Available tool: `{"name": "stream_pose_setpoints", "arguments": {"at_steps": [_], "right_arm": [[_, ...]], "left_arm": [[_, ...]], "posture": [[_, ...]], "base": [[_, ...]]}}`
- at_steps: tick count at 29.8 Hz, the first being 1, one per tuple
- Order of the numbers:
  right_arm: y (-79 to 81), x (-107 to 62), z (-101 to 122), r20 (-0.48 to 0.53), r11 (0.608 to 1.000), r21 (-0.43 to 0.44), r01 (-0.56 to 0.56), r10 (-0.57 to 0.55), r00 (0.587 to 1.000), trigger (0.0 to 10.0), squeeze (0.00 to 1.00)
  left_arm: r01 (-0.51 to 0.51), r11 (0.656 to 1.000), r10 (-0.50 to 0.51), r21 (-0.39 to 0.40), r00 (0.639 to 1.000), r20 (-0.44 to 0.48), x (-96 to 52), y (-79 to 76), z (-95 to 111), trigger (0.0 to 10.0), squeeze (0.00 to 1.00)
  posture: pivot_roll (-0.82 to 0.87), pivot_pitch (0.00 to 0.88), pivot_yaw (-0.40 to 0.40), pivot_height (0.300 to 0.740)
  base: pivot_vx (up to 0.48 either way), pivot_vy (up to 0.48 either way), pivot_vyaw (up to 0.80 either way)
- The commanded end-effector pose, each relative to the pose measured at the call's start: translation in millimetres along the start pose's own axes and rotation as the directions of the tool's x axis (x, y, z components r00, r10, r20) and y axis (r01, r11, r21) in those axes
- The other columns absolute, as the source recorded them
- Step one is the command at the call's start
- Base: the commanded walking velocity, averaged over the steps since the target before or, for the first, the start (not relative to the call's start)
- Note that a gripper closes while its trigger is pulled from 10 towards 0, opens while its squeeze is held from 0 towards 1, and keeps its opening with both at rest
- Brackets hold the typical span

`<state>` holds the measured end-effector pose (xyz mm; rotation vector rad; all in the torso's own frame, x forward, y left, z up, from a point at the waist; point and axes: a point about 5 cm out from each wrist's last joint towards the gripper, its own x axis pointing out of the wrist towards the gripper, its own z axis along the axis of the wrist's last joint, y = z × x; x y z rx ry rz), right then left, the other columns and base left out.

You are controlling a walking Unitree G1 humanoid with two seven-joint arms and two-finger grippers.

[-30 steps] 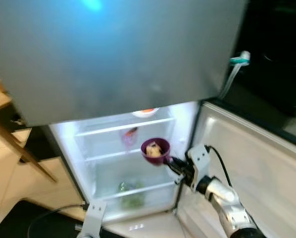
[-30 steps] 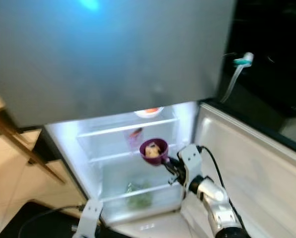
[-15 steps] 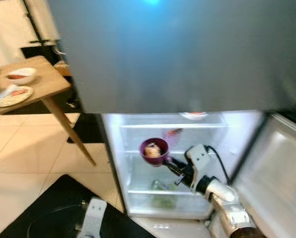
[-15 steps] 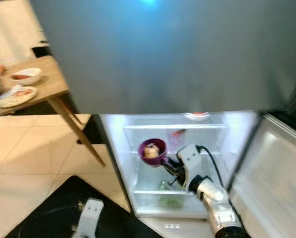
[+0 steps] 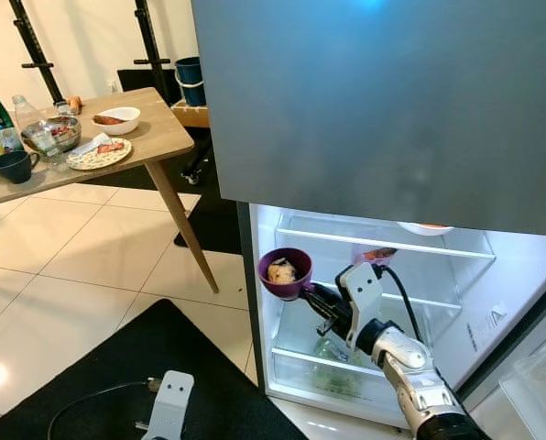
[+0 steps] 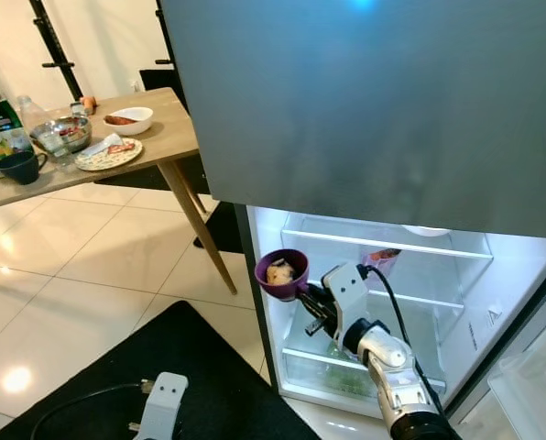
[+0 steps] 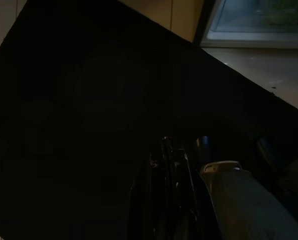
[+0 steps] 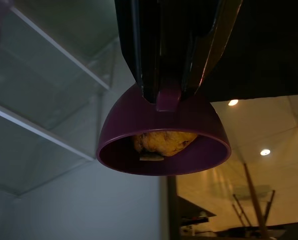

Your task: Restocking fridge

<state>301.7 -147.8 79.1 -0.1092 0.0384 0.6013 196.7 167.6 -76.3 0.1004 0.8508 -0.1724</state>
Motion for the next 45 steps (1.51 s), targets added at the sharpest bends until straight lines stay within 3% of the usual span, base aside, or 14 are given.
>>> {"name": "stream_pose_setpoints", "arguments": {"at_steps": [1,29,36,45], "right_arm": [[-1.6,-0.7,1.5,0.014,1.000,-0.006,0.018,-0.018,1.000,10.0,0.00],[-5.1,-3.8,-1.2,0.010,0.999,-0.015,0.037,-0.037,0.999,10.0,0.00],[-3.8,-4.7,-1.8,0.015,0.999,-0.008,0.036,-0.036,0.999,10.0,0.00],[-4.5,-7.7,-4.3,0.009,0.999,-0.002,0.039,-0.039,0.999,10.0,0.00]], "left_arm": [[0.011,1.000,-0.011,0.011,1.000,-0.021,-0.5,-1.3,-3.7,10.0,0.00],[0.039,0.999,-0.039,0.018,0.999,-0.009,0.2,-4.5,-1.3,10.0,0.00],[0.078,0.994,-0.078,0.073,0.997,-0.012,0.5,-8.8,-0.6,10.0,0.00],[0.071,0.997,-0.071,0.040,0.997,-0.001,0.3,-7.7,-0.5,10.0,0.00]], "posture": [[-0.16,0.000,0.058,0.740],[-0.17,0.000,0.056,0.740],[-0.17,0.000,0.060,0.740],[-0.17,0.000,0.060,0.740]], "base": [[0.000,0.000,0.00],[0.321,0.000,0.00],[0.000,-0.134,0.00],[0.000,-0.261,0.00]]}}
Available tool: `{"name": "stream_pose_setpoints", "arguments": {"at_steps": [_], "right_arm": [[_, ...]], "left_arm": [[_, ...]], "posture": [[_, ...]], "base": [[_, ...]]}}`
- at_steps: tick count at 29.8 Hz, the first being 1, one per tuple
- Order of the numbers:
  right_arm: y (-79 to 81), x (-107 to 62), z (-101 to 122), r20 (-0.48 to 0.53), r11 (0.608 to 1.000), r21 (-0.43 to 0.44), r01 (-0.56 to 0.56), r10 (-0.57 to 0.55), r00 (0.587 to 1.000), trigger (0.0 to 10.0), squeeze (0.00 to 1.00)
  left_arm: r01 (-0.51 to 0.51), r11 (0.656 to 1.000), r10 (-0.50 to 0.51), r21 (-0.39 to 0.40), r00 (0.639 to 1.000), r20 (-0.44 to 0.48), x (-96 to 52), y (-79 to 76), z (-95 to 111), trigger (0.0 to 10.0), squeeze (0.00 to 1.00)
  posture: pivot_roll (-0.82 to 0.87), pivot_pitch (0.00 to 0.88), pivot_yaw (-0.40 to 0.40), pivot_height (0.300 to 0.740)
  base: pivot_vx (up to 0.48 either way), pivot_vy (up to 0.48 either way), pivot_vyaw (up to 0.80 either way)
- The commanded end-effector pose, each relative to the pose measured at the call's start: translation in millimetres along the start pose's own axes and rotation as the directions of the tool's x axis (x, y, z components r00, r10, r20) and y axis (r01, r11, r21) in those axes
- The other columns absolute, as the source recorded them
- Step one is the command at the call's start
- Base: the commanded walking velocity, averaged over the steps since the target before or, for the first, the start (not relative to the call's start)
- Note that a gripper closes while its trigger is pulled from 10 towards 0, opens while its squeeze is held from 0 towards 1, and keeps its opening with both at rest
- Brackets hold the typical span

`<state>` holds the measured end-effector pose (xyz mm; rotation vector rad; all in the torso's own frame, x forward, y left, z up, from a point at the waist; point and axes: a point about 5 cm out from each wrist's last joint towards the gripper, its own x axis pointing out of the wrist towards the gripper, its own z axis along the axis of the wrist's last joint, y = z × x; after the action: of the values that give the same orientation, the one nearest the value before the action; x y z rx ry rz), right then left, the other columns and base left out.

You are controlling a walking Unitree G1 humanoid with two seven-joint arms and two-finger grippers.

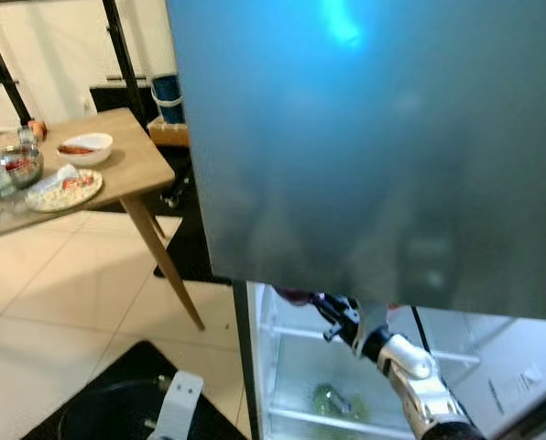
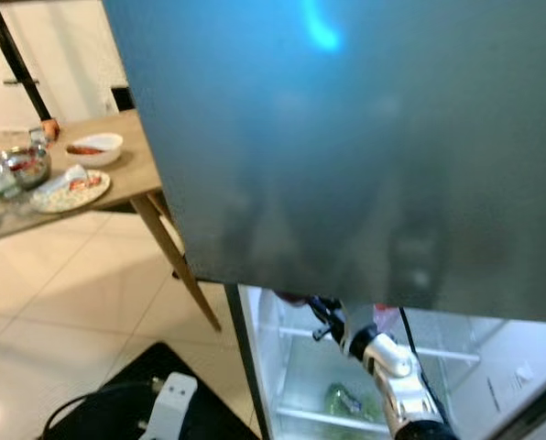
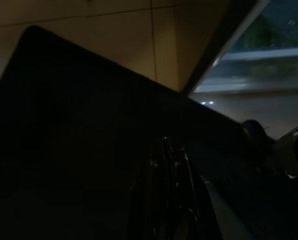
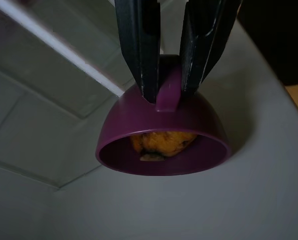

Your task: Restocking fridge

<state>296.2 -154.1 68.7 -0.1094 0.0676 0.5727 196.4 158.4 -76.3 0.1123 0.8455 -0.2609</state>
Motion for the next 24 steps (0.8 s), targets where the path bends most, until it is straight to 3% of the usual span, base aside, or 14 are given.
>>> {"name": "stream_pose_setpoints", "arguments": {"at_steps": [1,10,24], "right_arm": [[-3.5,-1.2,6.3,0.036,1.000,-0.010,0.013,-0.012,0.999,10.0,0.00],[-9.2,-12.8,-3.3,-0.013,0.999,0.008,0.039,-0.039,0.999,10.0,0.00],[-4.5,-33.9,-21.2,-0.079,0.999,0.044,0.031,-0.028,0.996,10.0,0.00]], "left_arm": [[-0.002,1.000,0.002,-0.009,1.000,-0.007,-0.8,1.5,-2.3,10.0,0.00],[0.012,1.000,-0.013,-0.018,1.000,-0.012,-1.3,-1.9,-5.5,10.0,0.00],[0.025,1.000,-0.025,-0.012,0.999,-0.020,-2.4,-2.5,-9.1,10.0,0.00]], "posture": [[-0.17,0.000,0.060,0.740],[-0.18,0.000,0.060,0.740],[-0.19,0.000,0.069,0.740]], "base": [[0.000,0.000,0.00],[0.000,0.000,0.00],[0.000,0.000,-0.70]]}}
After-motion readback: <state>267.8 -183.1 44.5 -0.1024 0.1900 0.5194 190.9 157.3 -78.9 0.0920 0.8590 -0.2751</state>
